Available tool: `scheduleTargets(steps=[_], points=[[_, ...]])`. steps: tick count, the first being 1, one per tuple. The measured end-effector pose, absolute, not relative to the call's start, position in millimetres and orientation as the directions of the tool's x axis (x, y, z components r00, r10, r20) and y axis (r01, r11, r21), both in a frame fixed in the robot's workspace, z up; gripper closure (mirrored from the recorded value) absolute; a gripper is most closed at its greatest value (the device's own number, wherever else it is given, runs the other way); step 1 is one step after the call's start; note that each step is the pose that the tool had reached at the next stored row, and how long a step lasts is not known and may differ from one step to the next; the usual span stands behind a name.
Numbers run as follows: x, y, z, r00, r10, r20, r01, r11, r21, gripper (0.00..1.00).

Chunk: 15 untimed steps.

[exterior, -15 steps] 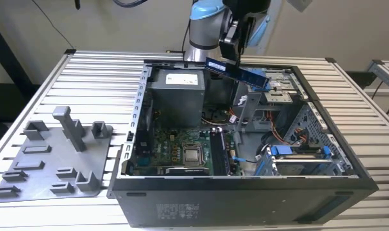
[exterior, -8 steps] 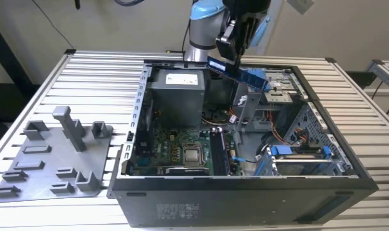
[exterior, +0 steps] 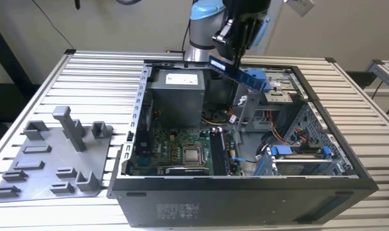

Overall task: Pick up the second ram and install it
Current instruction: 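Insert the second ram into the second slot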

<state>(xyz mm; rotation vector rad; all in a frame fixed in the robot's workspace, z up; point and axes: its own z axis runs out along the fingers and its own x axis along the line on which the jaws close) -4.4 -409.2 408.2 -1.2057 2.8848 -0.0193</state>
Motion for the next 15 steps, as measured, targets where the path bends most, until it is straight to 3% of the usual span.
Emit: scheduleTargets(steps=[15], points=[[-4.4, -409.2, 407.0, -0.830, -0.558, -0.009, -0.558, 0.830, -0.017, 0.86]])
